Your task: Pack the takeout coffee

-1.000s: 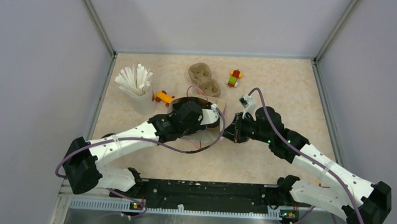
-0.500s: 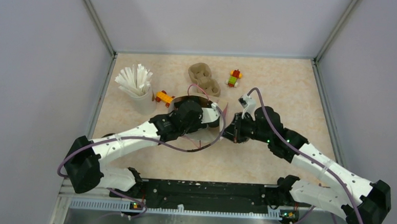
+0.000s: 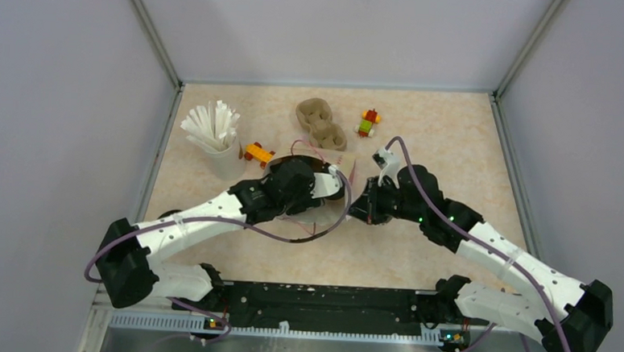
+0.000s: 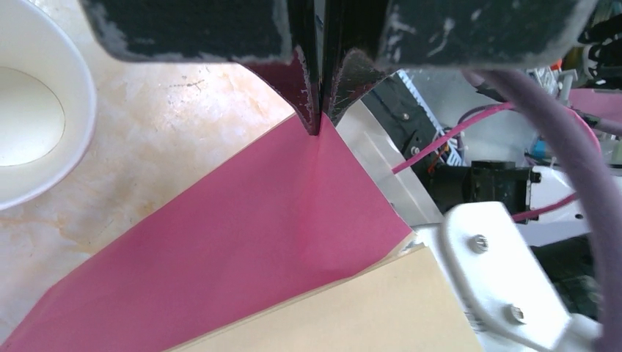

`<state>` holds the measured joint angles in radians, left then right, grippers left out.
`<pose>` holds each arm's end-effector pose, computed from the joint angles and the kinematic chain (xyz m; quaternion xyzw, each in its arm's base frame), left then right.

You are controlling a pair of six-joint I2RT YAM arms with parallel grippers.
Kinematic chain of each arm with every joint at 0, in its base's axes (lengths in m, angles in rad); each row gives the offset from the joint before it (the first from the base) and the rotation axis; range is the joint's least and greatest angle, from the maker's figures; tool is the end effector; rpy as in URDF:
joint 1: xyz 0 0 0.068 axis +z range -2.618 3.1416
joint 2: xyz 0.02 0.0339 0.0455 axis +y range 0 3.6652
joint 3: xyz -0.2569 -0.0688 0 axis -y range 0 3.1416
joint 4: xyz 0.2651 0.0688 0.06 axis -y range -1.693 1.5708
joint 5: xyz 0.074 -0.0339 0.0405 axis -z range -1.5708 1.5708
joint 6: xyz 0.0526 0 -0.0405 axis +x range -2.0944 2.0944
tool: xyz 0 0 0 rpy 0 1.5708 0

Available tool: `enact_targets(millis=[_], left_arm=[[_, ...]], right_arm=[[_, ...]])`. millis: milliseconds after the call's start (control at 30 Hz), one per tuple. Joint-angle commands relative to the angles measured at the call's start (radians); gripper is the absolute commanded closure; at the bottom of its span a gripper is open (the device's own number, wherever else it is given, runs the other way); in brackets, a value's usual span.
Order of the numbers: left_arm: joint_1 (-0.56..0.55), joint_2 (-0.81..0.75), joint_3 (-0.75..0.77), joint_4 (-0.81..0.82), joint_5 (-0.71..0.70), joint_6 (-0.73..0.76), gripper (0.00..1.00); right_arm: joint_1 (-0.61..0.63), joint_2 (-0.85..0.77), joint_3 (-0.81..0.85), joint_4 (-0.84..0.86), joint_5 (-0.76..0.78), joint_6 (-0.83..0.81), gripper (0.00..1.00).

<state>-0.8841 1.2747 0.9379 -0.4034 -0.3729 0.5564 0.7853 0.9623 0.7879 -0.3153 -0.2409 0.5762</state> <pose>0.2087 -0.2244 0.2453 0.5368 0.7252 0.1027 0.4188 0.1715 0.1892 0.2785 -0.1503 0.8401 0.4016 0.3322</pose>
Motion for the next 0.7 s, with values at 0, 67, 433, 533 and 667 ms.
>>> enact_targets(millis=[0, 67, 433, 533, 667], left_arm=[[0.005, -0.083, 0.055, -0.073, 0.021, 0.009, 0.86], [0.005, -0.092, 0.074, -0.120, 0.034, 0.015, 0.85], [-0.003, -0.092, 0.183, -0.326, 0.133, 0.063, 0.84], [-0.003, -0.077, 0.188, -0.341, 0.100, 0.099, 0.85], [-0.002, -0.058, 0.208, -0.357, 0.078, 0.159, 0.84]], right_arm=[[-0.004, -0.011, 0.058, -0.044, -0.005, -0.032, 1.00], [-0.007, -0.010, 0.074, -0.065, -0.014, -0.041, 1.00], [-0.014, -0.041, 0.072, -0.098, -0.086, -0.048, 1.00], [-0.014, -0.042, 0.071, -0.105, -0.086, -0.068, 1.00], [-0.014, -0.044, 0.070, -0.120, -0.084, -0.087, 1.00]])
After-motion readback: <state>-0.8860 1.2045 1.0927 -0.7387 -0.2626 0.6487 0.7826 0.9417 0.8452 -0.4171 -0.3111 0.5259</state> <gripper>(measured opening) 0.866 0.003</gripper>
